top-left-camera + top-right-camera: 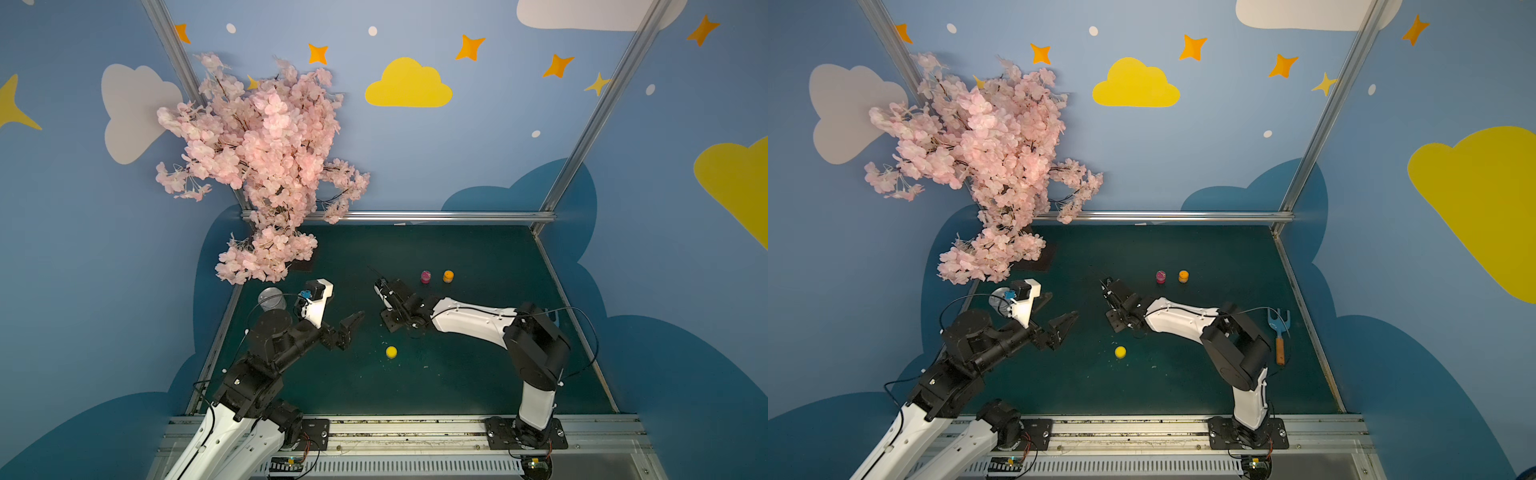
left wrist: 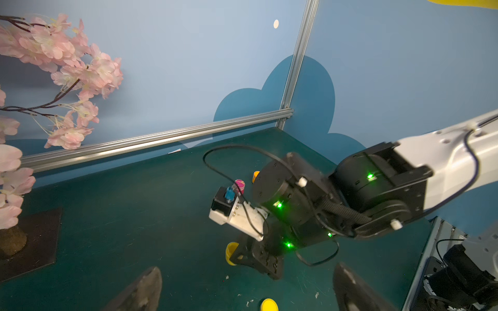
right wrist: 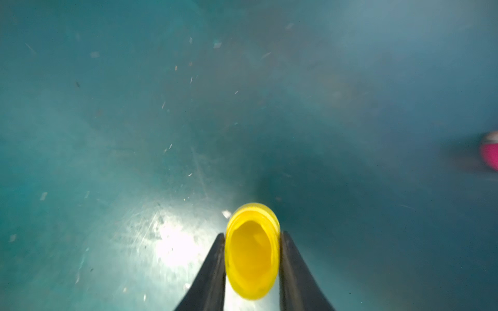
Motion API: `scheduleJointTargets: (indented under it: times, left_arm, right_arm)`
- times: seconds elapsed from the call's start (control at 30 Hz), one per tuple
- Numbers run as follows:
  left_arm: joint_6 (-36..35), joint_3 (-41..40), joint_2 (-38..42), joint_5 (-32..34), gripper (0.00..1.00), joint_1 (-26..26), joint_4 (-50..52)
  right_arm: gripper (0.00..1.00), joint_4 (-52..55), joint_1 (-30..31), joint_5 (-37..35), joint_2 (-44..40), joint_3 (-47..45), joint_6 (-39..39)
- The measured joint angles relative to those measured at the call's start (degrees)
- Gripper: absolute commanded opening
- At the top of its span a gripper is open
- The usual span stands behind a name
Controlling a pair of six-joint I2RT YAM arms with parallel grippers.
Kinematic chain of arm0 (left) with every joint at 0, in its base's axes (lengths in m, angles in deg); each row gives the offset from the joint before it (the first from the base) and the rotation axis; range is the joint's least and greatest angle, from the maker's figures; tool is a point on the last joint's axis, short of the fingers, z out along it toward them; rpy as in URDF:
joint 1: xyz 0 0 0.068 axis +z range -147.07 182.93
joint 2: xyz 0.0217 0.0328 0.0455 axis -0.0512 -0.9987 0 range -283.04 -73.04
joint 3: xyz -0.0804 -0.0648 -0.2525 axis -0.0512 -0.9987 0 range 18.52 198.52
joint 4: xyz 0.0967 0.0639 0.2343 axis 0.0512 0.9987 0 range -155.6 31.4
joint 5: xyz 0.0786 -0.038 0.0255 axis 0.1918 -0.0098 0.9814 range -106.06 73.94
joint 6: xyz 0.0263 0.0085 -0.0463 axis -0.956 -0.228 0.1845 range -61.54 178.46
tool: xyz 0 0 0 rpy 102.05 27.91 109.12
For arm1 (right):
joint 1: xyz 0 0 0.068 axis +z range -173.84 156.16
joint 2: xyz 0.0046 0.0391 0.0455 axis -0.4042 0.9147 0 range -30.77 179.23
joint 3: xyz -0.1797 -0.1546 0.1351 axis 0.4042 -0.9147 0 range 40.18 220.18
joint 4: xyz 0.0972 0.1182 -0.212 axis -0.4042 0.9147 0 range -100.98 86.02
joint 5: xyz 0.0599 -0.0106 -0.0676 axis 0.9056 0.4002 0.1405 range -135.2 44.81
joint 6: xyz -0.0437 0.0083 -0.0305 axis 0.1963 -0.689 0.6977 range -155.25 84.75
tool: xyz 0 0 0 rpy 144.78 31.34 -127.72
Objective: Close the paint jar lid
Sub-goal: Pick up the paint jar from the center of the board.
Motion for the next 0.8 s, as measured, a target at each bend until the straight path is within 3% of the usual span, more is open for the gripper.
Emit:
scheduleJointTargets:
  times: [0.27, 0.5, 0.8]
  left_arm:
    - [-2.47, -4.52, -4.79, -6.4, 0.95, 0.2, -11.72]
    - [-2.97, -5.81, -21.4, -4.15, 0.89, -4.46, -31.65]
    - [-13.81, -22.51, -33.9, -7.45, 0.82, -7.13, -59.47]
  right_arm:
    - [0.2, 4.7, -3.5, 1.49, -11.82, -3.21, 2.12]
    - [0.23, 10.82, -6.12, 2.12, -24.46, -6.34, 2.45]
    - [0.25, 11.26, -6.29, 5.79, -34.18, -10.84, 2.78]
